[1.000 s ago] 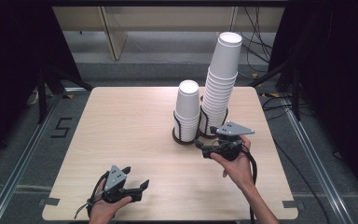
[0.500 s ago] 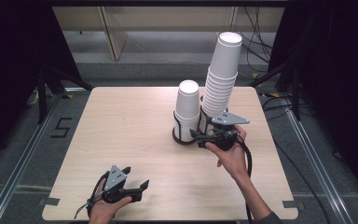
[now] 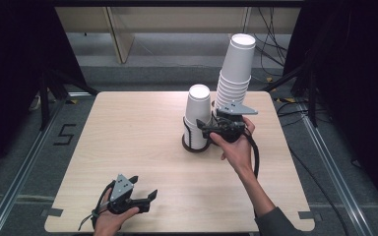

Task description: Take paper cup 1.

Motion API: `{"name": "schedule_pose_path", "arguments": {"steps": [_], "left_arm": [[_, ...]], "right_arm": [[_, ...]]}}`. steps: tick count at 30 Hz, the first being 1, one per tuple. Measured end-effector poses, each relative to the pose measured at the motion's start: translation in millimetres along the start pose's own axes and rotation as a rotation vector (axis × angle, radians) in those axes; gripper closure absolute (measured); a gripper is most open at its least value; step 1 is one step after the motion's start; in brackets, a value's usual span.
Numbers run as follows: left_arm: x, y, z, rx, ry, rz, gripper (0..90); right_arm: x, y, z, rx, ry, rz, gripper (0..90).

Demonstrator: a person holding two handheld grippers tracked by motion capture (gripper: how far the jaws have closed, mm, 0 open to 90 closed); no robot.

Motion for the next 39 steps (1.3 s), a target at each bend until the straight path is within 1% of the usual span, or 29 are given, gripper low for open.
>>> {"name": "schedule_pose_path", "arguments": {"steps": [3, 4, 5, 6, 7, 8, 11, 12, 13, 14, 15, 16, 17, 18, 19, 20, 21, 23, 25, 26, 27, 28, 31, 32, 33, 34, 36, 37, 39], "left_arm": [[0.4, 0.1, -0.1, 0.001, 0.002, 0.001, 14.6], [0.6, 0.1, 0.0, 0.001, 0.002, 0.004, 14.6], [0.4, 0.4, 0.2, 0.004, 0.002, 0.002, 14.6], [0.2, 0.3, 0.1, -0.001, 0.002, 0.000, 14.6], [0.3, 0.2, 0.1, -0.001, 0.003, 0.002, 14.6], [0.4, 0.2, 0.1, -0.001, 0.002, 0.000, 14.6], [0.0, -0.3, 1.3, -0.002, 0.006, -0.004, 14.6], [-0.3, 0.0, 1.1, -0.002, 0.002, -0.010, 14.6], [-0.2, -0.1, 1.4, -0.002, 0.001, -0.010, 14.6], [0.1, -0.4, 1.9, -0.002, 0.004, -0.005, 14.6], [0.0, -0.4, 2.0, -0.003, 0.003, -0.006, 14.6], [-0.3, -0.1, 1.6, -0.003, 0.002, -0.010, 14.6], [-0.2, 0.1, 1.5, -0.003, 0.002, -0.010, 14.6], [0.2, 0.1, 1.8, -0.002, 0.004, -0.005, 14.6], [0.2, 0.1, 1.8, -0.002, 0.004, -0.005, 14.6], [0.1, 0.2, 1.7, -0.001, 0.004, -0.006, 14.6], [-0.3, 0.2, 1.4, -0.003, 0.002, -0.009, 14.6], [-0.3, -0.1, 1.4, -0.002, 0.002, -0.010, 14.6], [-0.3, -0.2, 1.6, -0.002, 0.001, -0.010, 14.6], [-0.4, -0.2, 1.8, -0.004, 0.001, -0.010, 14.6], [-0.5, -0.2, 1.7, -0.004, 0.001, -0.011, 14.6], [-0.3, -0.1, 1.6, -0.003, 0.002, -0.010, 14.6], [-0.1, -0.2, 2.1, -0.004, 0.004, -0.006, 14.6], [-0.1, -0.1, 2.1, -0.005, 0.005, -0.007, 14.6], [-0.1, -0.1, 2.1, -0.005, 0.005, -0.007, 14.6], [0.0, 0.0, 2.2, -0.002, 0.004, -0.006, 14.6], [-0.3, 0.3, 2.2, -0.002, -0.001, -0.011, 14.6], [-0.5, 0.2, 2.3, -0.003, 0.001, -0.012, 14.6], [-0.1, 0.3, 2.2, -0.002, 0.000, -0.010, 14.6]], "right_arm": [[4.3, -3.3, -1.9, 0.000, -0.002, 0.003, 20.7], [7.5, -6.7, -0.9, -0.016, 0.001, 0.000, 20.7], [8.9, -7.7, -0.5, -0.015, 0.007, -0.010, 20.7], [10.1, -9.4, -2.2, -0.011, -0.008, -0.013, 20.7], [10.1, -9.4, -2.2, -0.011, -0.008, -0.013, 20.7], [14.7, -12.5, -1.4, -0.024, 0.005, 0.000, 21.0], [17.7, -15.2, -1.8, -0.028, 0.002, -0.010, 20.9], [21.1, -17.9, -2.0, -0.040, -0.005, -0.011, 20.9], [21.1, -17.9, -2.0, -0.040, -0.005, -0.011, 20.9], [22.7, -18.9, -1.3, -0.050, 0.007, -0.012, 20.9], [23.9, -20.5, -2.9, -0.048, -0.011, -0.012, 21.0], [25.3, -25.2, -1.5, -0.055, 0.014, -0.017, 21.0], [25.8, -26.5, -1.1, -0.063, 0.003, -0.025, 20.9], [26.8, -29.0, -0.9, -0.065, -0.008, -0.014, 20.9], [26.8, -29.0, -0.9, -0.065, -0.008, -0.014, 20.9], [27.0, -29.5, -0.4, -0.070, -0.005, -0.027, 20.9], [28.8, -31.9, -0.8, -0.078, 0.002, -0.025, 20.8], [30.5, -33.8, -2.1, -0.083, -0.003, -0.025, 20.9], [31.7, -35.4, -2.8, -0.078, -0.001, -0.016, 20.8], [31.2, -37.1, -4.5, -0.088, -0.018, -0.036, 20.6], [32.1, -39.1, -3.7, -0.090, -0.003, -0.027, 20.6], [31.4, -39.9, -4.0, -0.099, -0.021, -0.040, 20.6], [31.5, -43.6, -4.7, -0.095, -0.027, -0.041, 20.2], [31.3, -46.2, -5.7, -0.099, -0.046, -0.047, 19.5], [31.3, -46.2, -5.7, -0.099, -0.046, -0.047, 19.5], [31.3, -48.3, -5.0, -0.114, -0.034, -0.049, 19.0], [31.5, -49.6, -5.7, -0.115, -0.035, -0.045, 18.7], [31.5, -50.5, -6.3, -0.122, -0.043, -0.047, 18.4], [32.0, -53.0, -6.0, -0.127, -0.033, -0.043, 18.2]]}}
Point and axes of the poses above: each handheld gripper's, and its own axes: y roughly backward along the jaws, x roughly out of its top, z roughly to its right, the point moved 8 cm from there along -y, roughly forward along the jaws, and after that the axes turned 10 degrees about -x, right-handed, at the moved point
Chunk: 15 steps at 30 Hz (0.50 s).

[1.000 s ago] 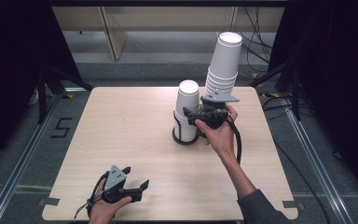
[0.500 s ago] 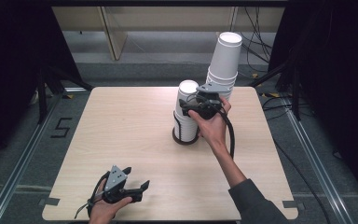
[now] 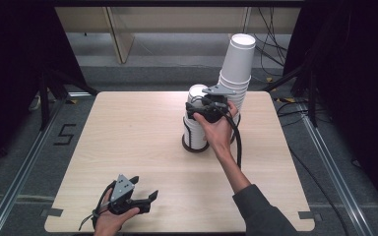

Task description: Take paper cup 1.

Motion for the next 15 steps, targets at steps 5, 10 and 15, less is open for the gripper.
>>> {"name": "schedule_pose_path", "arguments": {"steps": [5, 10, 15], "left_arm": [[0.0, 0.0, 0.2, -0.001, 0.000, 0.000, 14.6], [0.1, 0.0, 0.3, -0.004, -0.003, 0.001, 14.6], [-0.1, 0.0, 0.6, -0.003, -0.002, -0.002, 14.6]], "right_arm": [[-0.5, -4.7, -1.9, -0.013, -0.015, -0.012, 17.6], [-0.6, -7.1, -2.3, -0.018, -0.027, -0.015, 18.3], [-0.3, -6.6, -1.7, -0.031, -0.022, -0.020, 19.4]]}}
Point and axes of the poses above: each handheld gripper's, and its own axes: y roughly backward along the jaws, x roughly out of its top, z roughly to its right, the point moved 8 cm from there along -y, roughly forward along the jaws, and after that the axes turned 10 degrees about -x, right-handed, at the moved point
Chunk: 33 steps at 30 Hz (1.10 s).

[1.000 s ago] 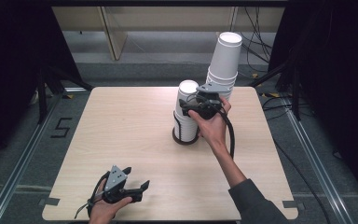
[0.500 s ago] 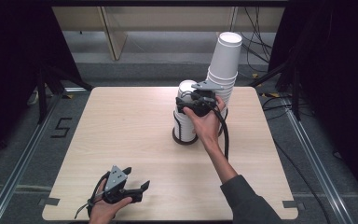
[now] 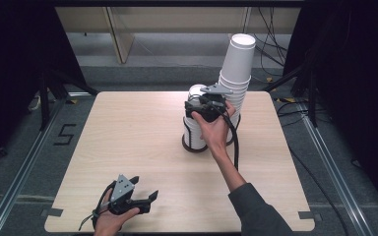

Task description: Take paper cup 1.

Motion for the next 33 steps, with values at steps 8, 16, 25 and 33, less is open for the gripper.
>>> {"name": "schedule_pose_path", "arguments": {"steps": [8, 16, 25, 33], "left_arm": [[-0.2, -0.3, 0.6, -0.003, 0.002, -0.001, 14.6], [-0.7, -0.6, 0.6, -0.003, 0.001, -0.005, 14.6], [-2.5, -1.9, 1.7, -0.015, -0.001, -0.019, 14.6], [-2.9, -2.9, 2.3, -0.017, 0.003, -0.020, 14.6]], "right_arm": [[13.5, 10.3, -0.2, -0.007, -0.014, 0.048, 20.0], [35.6, 26.2, 3.5, 0.002, -0.017, 0.086, 20.1], [58.4, 47.0, 2.4, 0.018, 0.006, 0.129, 20.1], [81.3, 69.9, 3.0, 0.051, 0.002, 0.174, 20.1]]}}
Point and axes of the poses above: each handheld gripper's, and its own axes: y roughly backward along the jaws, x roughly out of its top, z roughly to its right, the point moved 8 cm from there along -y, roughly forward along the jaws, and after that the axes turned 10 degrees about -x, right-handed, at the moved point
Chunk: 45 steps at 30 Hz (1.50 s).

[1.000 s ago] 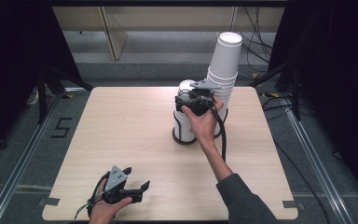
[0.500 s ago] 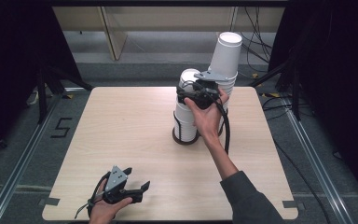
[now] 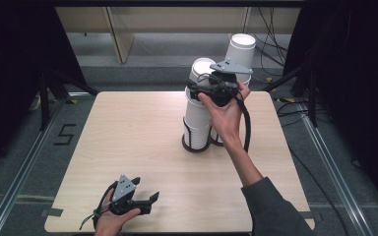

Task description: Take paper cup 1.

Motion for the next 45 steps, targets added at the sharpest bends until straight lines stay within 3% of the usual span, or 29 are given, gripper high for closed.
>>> {"name": "schedule_pose_path", "arguments": {"steps": [6, 9, 14, 17, 25, 29, 32, 36, 45], "left_arm": [[-0.4, 0.6, 0.1, 0.003, -0.002, -0.006, 14.6], [-0.5, 0.5, -0.1, 0.004, -0.005, -0.008, 14.6], [-0.9, 0.2, -0.4, 0.006, -0.004, -0.010, 14.6], [-0.9, -0.7, -0.2, -0.002, -0.002, -0.005, 14.6], [-0.7, -0.4, -0.5, 0.001, -0.005, -0.005, 14.6], [-1.0, -0.6, -0.3, 0.002, -0.007, -0.008, 14.6], [-0.9, -0.5, -0.6, 0.003, -0.006, -0.006, 14.6], [-0.6, -0.3, -0.9, 0.005, -0.006, -0.003, 14.6], [0.7, 1.3, -0.4, 0.002, -0.005, 0.002, 14.6]], "right_arm": [[11.5, 18.2, -2.2, 0.042, 0.003, 0.030, 20.1], [7.3, 31.5, -7.4, 0.084, 0.006, 0.023, 20.1], [-0.8, 42.5, -11.5, 0.109, 0.033, 0.025, 20.1], [-15.4, 50.3, -16.7, 0.147, 0.034, 0.003, 20.1], [-40.3, 64.0, -24.6, 0.203, 0.038, 0.009, 20.1], [-64.6, 72.7, -35.2, 0.266, 0.045, -0.011, 20.1], [-75.0, 73.0, -37.8, 0.279, 0.052, -0.011, 20.1], [-101.0, 71.1, -41.8, 0.304, 0.029, -0.054, 20.1], [-128.4, 63.7, -42.7, 0.314, 0.039, -0.101, 20.1]]}}
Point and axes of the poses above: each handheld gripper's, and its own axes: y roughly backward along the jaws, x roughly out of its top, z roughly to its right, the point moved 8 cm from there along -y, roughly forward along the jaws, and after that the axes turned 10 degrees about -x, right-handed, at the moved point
